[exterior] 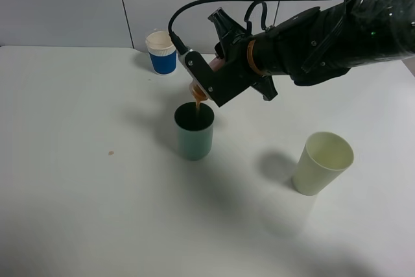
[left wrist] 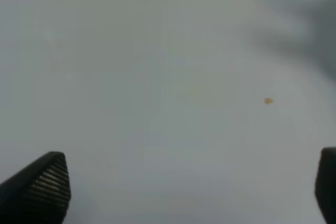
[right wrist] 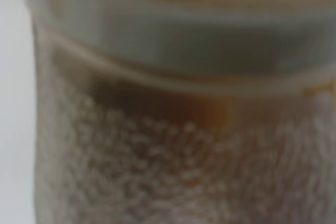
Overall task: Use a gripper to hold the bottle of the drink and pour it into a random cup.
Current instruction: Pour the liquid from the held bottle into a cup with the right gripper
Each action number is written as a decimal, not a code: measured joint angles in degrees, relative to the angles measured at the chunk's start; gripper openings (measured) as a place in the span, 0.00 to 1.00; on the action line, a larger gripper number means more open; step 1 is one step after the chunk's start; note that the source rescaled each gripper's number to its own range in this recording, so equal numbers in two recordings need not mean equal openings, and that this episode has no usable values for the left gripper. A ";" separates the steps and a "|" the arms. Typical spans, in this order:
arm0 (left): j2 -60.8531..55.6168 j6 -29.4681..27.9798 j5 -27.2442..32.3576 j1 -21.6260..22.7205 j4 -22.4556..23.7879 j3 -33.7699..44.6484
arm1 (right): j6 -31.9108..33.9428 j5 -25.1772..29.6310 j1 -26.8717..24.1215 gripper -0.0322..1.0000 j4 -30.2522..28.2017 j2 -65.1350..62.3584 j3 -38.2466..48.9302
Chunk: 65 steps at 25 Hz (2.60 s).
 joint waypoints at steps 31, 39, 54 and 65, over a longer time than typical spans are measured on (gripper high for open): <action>0.00 0.00 0.00 0.00 0.00 0.00 | -4.43 0.00 0.00 0.04 0.00 0.00 0.00; 0.00 0.00 0.00 0.00 0.00 0.00 | -4.49 0.17 0.00 0.04 0.00 0.00 0.00; 0.00 0.00 -0.05 0.00 0.00 0.00 | -4.85 1.73 0.00 0.04 1.57 0.14 -1.29; 0.00 0.00 -0.05 0.00 0.00 0.00 | -9.39 1.38 0.00 0.04 2.04 0.70 -1.41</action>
